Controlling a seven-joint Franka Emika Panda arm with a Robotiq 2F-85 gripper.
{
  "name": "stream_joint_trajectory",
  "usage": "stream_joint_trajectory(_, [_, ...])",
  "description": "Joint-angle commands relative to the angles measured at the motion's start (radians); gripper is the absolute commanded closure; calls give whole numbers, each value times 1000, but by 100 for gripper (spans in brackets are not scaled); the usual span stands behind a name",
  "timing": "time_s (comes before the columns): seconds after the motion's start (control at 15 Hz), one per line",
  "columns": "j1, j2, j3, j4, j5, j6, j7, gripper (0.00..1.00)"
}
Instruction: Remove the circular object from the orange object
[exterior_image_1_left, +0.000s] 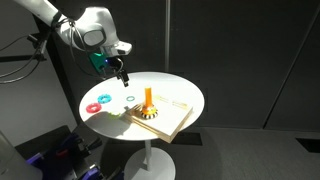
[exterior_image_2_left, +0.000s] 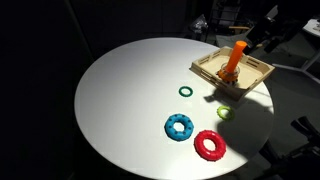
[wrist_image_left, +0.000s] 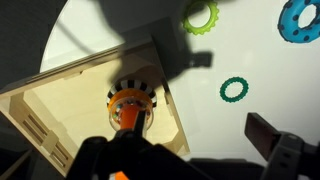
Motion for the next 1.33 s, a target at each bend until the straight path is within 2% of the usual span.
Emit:
stream_joint_trajectory(0.0, [6, 9, -6, 11, 1, -3, 0, 0])
stream_joint_trajectory(0.27, [10, 14, -5, 30, 2, -9, 1, 0])
stream_joint_trajectory(0.67, [-43, 92, -17, 41, -135, 102, 122, 0])
stream_joint_trajectory(1.13, [-39, 213, -69, 48, -223, 243, 225, 0])
stream_joint_trajectory(1.27, [-28, 238, -101, 47, -289, 276, 273, 0])
